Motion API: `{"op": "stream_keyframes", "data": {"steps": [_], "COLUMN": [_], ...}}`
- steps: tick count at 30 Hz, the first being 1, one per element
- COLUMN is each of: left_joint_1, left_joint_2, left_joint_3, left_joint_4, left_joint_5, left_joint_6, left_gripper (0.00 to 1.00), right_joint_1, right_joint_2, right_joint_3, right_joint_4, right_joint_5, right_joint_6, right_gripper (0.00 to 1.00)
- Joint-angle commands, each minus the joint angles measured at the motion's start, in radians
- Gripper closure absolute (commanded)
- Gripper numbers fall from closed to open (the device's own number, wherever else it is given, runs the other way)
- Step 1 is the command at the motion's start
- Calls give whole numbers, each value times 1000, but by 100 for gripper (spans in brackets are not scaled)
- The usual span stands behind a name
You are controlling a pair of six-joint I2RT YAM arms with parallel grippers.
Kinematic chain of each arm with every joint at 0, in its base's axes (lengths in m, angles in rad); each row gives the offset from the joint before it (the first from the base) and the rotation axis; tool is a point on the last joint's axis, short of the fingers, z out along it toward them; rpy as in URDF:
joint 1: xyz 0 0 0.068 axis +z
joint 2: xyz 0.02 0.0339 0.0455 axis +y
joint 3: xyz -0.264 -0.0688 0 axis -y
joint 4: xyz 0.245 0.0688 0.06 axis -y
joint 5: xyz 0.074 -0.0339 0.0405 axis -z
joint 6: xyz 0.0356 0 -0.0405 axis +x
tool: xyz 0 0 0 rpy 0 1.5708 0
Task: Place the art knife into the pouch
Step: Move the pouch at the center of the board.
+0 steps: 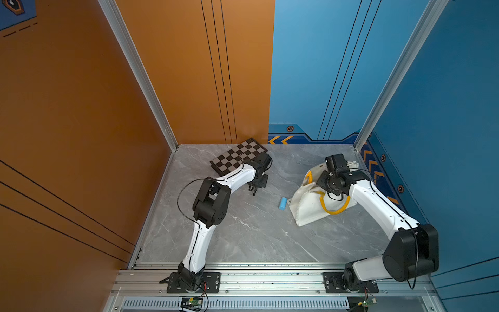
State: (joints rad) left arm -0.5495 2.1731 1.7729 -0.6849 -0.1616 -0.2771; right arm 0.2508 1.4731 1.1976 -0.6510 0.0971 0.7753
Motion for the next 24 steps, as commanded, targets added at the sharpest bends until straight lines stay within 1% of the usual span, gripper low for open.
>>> {"op": "stream_keyframes", "data": {"steps": [1,7,14,17,19,24], "left_joint_1": [9,16,-4,-38,-68,-168], "left_joint_2": [-114,-210,-305,-331,-343,-351], "left_joint_3": [-19,7,78,120,145,205], "left_joint_4": [-19,-19,-19,-19,-18,-19], "left_joint_5": [-53,-58,-16,7,44,123], "left_joint_6": [8,32,70,104,119,162], "left_gripper": [84,84,84,84,84,84], "right_joint_1": [51,128,184,194,196,193], "right_joint_2": [56,131,186,194,193,176], "right_joint_3": [51,90,116,125,120,106], "right_joint_4": [57,87,106,107,106,106], "right_joint_5": [-60,-80,-97,-94,-90,-70], "right_joint_6": [3,16,24,24,28,38], "right_gripper": [100,100,100,100,100,100]}}
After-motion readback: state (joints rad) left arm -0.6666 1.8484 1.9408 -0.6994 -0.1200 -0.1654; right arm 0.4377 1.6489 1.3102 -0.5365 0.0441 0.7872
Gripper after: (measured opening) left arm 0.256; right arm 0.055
